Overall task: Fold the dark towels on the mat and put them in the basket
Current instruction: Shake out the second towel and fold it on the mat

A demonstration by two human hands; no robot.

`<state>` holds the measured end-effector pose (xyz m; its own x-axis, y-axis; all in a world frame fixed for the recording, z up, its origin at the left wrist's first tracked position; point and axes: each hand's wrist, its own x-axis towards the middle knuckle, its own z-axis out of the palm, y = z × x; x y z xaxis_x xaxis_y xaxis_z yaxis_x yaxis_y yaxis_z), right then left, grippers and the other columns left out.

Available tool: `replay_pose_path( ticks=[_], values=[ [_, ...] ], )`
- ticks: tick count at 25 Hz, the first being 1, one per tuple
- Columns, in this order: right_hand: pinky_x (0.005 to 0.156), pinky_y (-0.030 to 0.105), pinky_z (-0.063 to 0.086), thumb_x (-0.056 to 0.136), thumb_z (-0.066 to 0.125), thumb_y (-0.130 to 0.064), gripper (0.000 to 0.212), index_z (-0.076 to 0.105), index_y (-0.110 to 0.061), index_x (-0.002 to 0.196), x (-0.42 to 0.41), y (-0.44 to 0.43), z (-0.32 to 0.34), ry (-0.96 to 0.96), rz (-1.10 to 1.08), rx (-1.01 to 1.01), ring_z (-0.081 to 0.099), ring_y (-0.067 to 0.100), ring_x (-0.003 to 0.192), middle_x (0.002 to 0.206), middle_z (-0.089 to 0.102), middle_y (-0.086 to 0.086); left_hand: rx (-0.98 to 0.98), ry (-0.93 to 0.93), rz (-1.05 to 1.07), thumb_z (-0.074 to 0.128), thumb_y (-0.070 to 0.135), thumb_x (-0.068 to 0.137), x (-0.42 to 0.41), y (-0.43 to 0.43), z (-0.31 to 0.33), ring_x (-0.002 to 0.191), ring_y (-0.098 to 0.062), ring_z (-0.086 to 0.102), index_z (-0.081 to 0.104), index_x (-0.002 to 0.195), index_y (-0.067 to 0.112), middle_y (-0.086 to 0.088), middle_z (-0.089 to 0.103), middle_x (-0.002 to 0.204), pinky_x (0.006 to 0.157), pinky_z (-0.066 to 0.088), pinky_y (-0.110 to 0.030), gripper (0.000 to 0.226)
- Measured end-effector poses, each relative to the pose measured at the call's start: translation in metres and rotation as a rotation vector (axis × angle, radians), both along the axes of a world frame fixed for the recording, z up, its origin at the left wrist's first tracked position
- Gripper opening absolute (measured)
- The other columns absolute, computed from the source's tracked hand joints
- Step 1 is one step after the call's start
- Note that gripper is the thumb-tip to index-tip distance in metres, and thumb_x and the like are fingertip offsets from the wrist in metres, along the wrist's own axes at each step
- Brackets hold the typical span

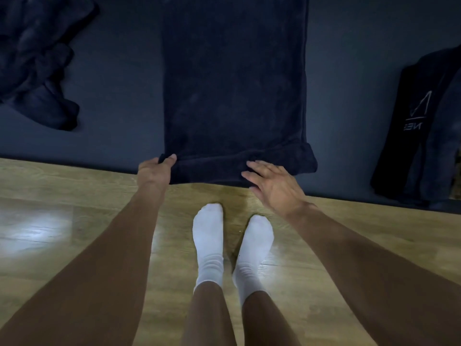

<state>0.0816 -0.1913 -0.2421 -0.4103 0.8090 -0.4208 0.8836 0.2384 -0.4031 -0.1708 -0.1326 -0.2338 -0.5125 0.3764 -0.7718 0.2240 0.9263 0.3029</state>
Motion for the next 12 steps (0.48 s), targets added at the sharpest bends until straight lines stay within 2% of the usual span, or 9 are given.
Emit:
replay_pose_path(
  ticks=[2,3,5,7,9,10,11,12],
  values=[
    [0.119,0.038,0.015,0.101,0.047,-0.018,0.056,0.029,-0.027,0.153,0.005,0.006,-0.008,-0.134,0.069,-0.068,0.018,0.018,0.15,0.163,0.017,-0.002,0.03,0.029,0.048,0.068,0.043,0.089,-0.003,-0.002,-0.01,0.104,-0.028,0.06,0.06,0.127,0.009,-0.003,0.064,0.116,0.095,0.05,-0.037,0.051],
    [0.119,0.037,0.012,0.101,0.046,-0.016,0.06,0.023,-0.028,0.154,0.007,0.006,-0.01,-0.178,0.093,-0.043,0.015,0.018,0.15,0.164,0.013,-0.002,0.052,0.047,0.106,0.069,0.043,0.088,-0.002,-0.004,-0.014,0.108,-0.026,0.06,0.058,0.13,0.008,-0.002,0.064,0.12,0.095,0.048,-0.034,0.055],
    [0.117,0.042,0.017,0.097,0.052,-0.012,0.067,0.022,-0.027,0.155,0.01,0.005,-0.013,-0.262,0.129,0.045,0.019,0.022,0.149,0.163,0.017,0.001,0.06,0.108,0.184,0.071,0.04,0.088,0.002,-0.007,-0.022,0.101,-0.02,0.058,0.057,0.123,0.008,0.0,0.06,0.108,0.087,0.043,-0.027,0.049],
    [0.11,0.046,0.026,0.091,0.059,-0.01,0.072,0.026,-0.026,0.154,0.015,0.004,-0.016,-0.339,0.095,0.097,0.029,0.026,0.145,0.16,0.027,0.005,0.075,0.137,0.233,0.072,0.037,0.088,0.004,-0.009,-0.028,0.092,-0.022,0.062,0.059,0.106,0.013,-0.004,0.063,0.099,0.081,0.049,-0.029,0.033],
    [0.103,0.047,0.031,0.087,0.063,-0.006,0.075,0.03,-0.024,0.152,0.021,0.005,-0.019,-0.393,0.057,0.153,0.037,0.028,0.139,0.156,0.036,0.006,0.171,0.143,0.321,0.072,0.028,0.089,0.004,-0.013,-0.028,0.081,-0.026,0.067,0.057,0.104,0.015,-0.01,0.066,0.105,0.067,0.056,-0.03,0.025],
    [0.1,0.047,0.032,0.086,0.061,-0.003,0.075,0.031,-0.023,0.152,0.023,0.007,-0.019,-0.408,0.06,0.174,0.04,0.029,0.136,0.154,0.038,0.006,0.293,0.166,0.301,0.07,0.023,0.091,0.004,-0.017,-0.024,0.079,-0.024,0.066,0.055,0.108,0.015,-0.01,0.063,0.111,0.063,0.055,-0.025,0.024],
    [0.099,0.047,0.032,0.086,0.057,0.0,0.074,0.031,-0.022,0.151,0.025,0.009,-0.018,-0.412,0.066,0.179,0.042,0.03,0.133,0.152,0.041,0.007,0.446,0.205,0.158,0.068,0.019,0.091,0.006,-0.024,-0.02,0.082,-0.02,0.065,0.055,0.113,0.014,-0.008,0.058,0.114,0.065,0.053,-0.019,0.026],
    [0.098,0.046,0.032,0.086,0.053,0.001,0.071,0.032,-0.019,0.15,0.026,0.012,-0.017,-0.406,0.066,0.178,0.045,0.031,0.127,0.148,0.044,0.007,0.581,0.228,-0.091,0.068,0.017,0.09,0.012,-0.033,-0.015,0.087,-0.015,0.063,0.056,0.115,0.012,-0.005,0.054,0.115,0.073,0.051,-0.016,0.029]
  ],
)
